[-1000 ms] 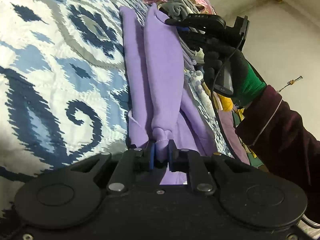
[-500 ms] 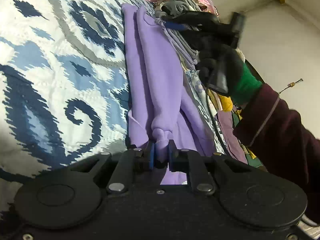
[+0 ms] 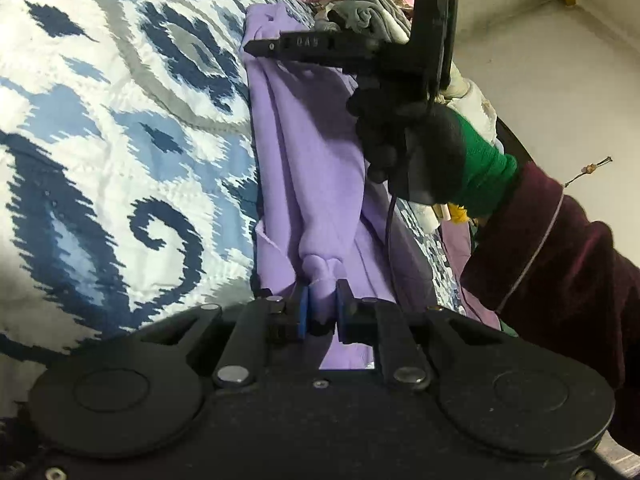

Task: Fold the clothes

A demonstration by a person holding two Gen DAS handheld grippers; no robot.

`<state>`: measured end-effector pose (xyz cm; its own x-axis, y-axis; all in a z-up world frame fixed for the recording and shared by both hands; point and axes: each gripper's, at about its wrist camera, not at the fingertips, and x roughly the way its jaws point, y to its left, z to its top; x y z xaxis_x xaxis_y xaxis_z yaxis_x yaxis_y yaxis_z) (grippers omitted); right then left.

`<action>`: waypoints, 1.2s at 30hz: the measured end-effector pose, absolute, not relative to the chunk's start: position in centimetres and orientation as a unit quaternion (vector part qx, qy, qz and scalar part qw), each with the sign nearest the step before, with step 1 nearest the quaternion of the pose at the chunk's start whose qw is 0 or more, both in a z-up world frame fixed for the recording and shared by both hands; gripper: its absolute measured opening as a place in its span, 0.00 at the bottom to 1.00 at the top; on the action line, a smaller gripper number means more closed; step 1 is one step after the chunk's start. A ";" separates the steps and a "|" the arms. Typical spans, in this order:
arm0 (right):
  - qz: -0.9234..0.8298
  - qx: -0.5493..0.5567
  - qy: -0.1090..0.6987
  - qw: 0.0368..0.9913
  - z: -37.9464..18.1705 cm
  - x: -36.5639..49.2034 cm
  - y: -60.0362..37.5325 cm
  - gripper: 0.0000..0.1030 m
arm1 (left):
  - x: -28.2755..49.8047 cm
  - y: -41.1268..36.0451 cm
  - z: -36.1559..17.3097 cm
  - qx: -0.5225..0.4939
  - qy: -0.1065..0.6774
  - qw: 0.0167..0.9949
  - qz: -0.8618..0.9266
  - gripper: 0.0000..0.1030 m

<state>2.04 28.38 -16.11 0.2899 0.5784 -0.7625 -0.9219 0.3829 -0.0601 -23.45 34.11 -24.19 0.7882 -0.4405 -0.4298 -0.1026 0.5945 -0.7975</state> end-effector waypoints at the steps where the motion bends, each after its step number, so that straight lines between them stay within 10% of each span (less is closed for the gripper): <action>1: 0.490 -0.257 0.338 0.761 -15.9 2.1 28.5 0.17 | -23.2 34.0 -24.0 -0.436 0.310 0.838 -0.102 0.13; 5: 0.480 -0.239 0.321 0.780 -13.7 1.5 27.0 0.17 | -23.0 33.1 -22.7 -0.425 0.298 0.847 -0.112 0.47; 15: 0.512 -0.147 0.264 0.804 -10.7 -5.3 15.0 0.19 | -24.4 30.7 -18.6 -0.265 0.177 0.946 -0.054 0.33; 26: 0.467 -0.029 0.366 0.804 -16.6 -6.0 12.9 0.15 | -20.1 28.6 -22.5 -0.213 0.274 0.937 -0.036 0.23; 36: 0.395 0.155 0.331 0.843 -13.1 -7.1 -3.6 0.48 | -25.3 31.6 -20.8 -0.389 0.220 0.895 0.016 0.52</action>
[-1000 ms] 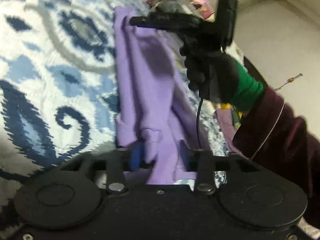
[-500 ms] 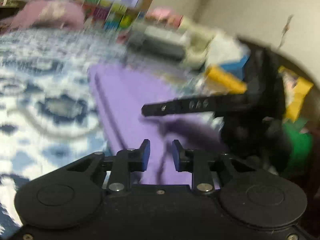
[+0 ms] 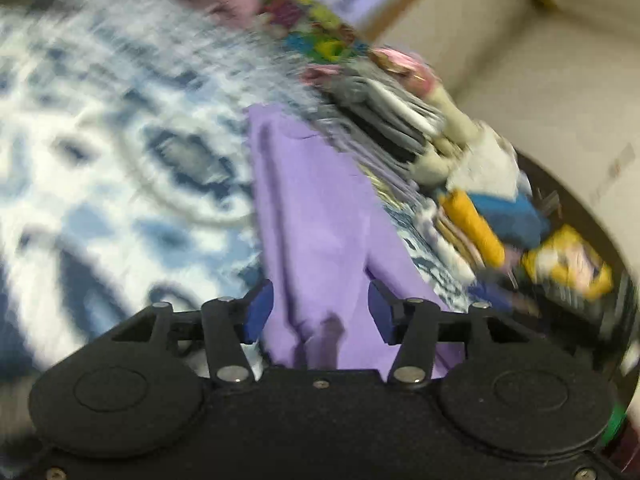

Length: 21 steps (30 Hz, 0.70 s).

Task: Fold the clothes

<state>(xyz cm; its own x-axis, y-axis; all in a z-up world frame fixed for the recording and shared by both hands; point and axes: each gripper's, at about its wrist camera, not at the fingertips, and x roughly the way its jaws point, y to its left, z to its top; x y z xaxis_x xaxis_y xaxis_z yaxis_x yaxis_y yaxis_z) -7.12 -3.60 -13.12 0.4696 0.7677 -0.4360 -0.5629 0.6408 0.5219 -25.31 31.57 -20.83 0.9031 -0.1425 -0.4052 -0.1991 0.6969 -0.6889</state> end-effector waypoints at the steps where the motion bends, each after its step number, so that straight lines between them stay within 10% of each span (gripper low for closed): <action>1: 0.376 0.188 0.341 0.841 -13.9 -6.9 -5.6 0.50 | -25.8 31.9 -21.2 -0.412 0.221 0.884 0.021 0.54; 21: 0.356 0.421 0.449 0.703 -23.3 -6.1 -10.2 0.75 | -26.0 31.9 -23.7 -0.606 0.235 0.759 0.029 0.55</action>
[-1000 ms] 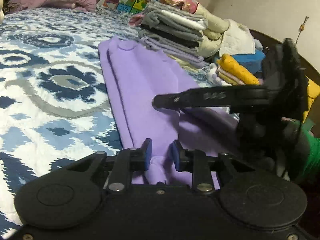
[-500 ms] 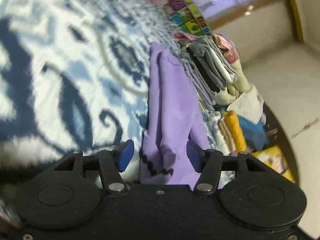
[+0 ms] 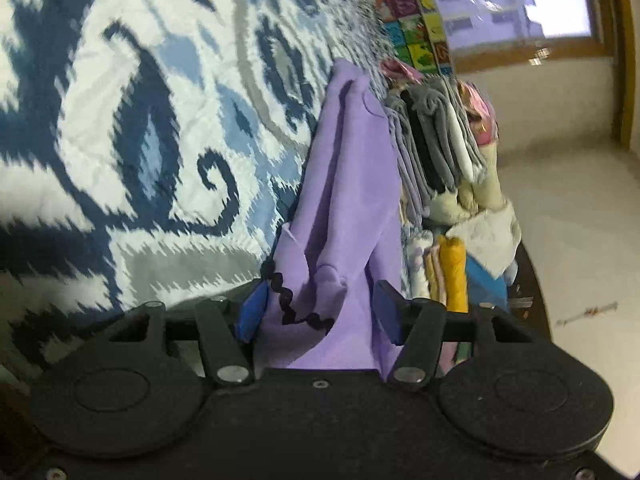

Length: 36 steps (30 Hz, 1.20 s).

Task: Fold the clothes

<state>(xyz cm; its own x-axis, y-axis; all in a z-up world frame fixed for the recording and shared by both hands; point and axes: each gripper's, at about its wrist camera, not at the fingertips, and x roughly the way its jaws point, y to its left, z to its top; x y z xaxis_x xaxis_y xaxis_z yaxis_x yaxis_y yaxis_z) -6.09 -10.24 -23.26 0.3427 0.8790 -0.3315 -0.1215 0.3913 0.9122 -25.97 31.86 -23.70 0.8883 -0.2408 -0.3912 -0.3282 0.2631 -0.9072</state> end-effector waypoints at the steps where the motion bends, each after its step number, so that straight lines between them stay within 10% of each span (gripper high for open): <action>1: 0.356 0.424 0.449 0.702 -23.2 -6.0 -10.0 0.75 | -25.9 31.7 -23.8 -0.611 0.235 0.755 0.030 0.54; 7: 0.359 0.438 0.448 0.692 -23.2 -5.8 -9.6 0.69 | -25.8 31.3 -24.2 -0.610 0.247 0.751 0.051 0.40; 11: 0.343 0.451 0.454 0.688 -24.6 -6.2 -10.0 0.37 | -25.9 31.4 -24.7 -0.614 0.247 0.747 0.056 0.38; 23: 0.349 0.381 0.439 0.735 -24.2 -7.4 -9.2 0.22 | -25.6 30.3 -24.6 -0.561 0.260 0.782 0.082 0.26; 27: 0.362 0.342 0.426 0.755 -23.2 -7.7 -9.0 0.33 | -26.1 30.8 -24.2 -0.571 0.251 0.780 0.053 0.33; 30: 0.380 0.302 0.397 0.779 -21.0 -8.8 -9.7 0.41 | -27.0 30.8 -22.1 -0.537 0.235 0.809 0.040 0.59; 36: 0.378 0.120 0.278 0.875 -16.2 -11.8 -11.0 0.55 | -28.0 27.2 -16.5 -0.253 0.237 0.938 0.027 0.67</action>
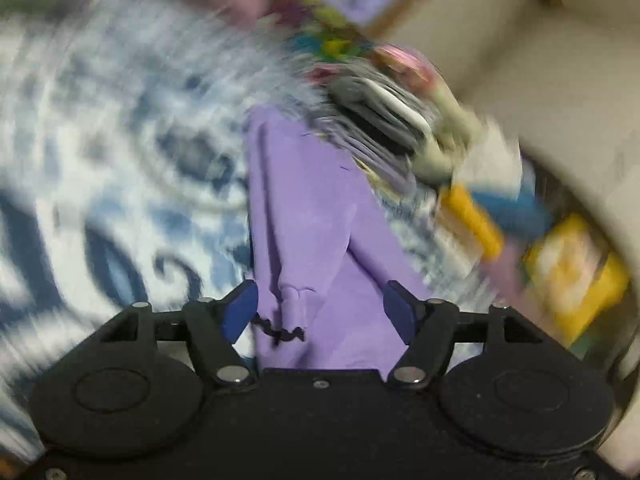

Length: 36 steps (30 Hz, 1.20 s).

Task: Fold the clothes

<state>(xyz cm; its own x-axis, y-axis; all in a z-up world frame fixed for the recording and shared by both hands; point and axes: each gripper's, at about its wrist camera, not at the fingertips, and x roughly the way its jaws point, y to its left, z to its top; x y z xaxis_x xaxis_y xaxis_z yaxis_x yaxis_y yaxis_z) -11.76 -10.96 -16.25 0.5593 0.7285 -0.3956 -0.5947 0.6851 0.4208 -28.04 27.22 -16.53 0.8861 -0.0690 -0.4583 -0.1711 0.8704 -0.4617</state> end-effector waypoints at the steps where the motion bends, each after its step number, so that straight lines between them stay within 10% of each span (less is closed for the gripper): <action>1: 0.378 0.086 0.269 0.882 -16.1 -12.2 -10.8 0.55 | -28.1 26.1 -16.2 -0.188 0.246 0.950 0.028 0.67; 15: 0.372 -0.351 0.188 0.839 -19.1 -19.3 -5.7 0.63 | -28.6 17.7 -22.0 0.328 0.311 0.892 0.005 0.70; 36: 0.321 -0.410 -0.033 0.853 -21.5 -20.2 -3.3 0.70 | -28.0 18.1 -24.6 0.447 0.171 0.877 0.050 0.73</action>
<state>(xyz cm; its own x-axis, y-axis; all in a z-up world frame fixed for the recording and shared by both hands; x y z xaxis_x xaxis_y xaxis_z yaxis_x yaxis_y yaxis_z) -20.19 -3.34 -21.46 0.7915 0.5747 -0.2079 -0.5211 0.4570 -0.7208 -27.97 18.14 -24.61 0.9364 0.2412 -0.2551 0.0645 0.5960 0.8004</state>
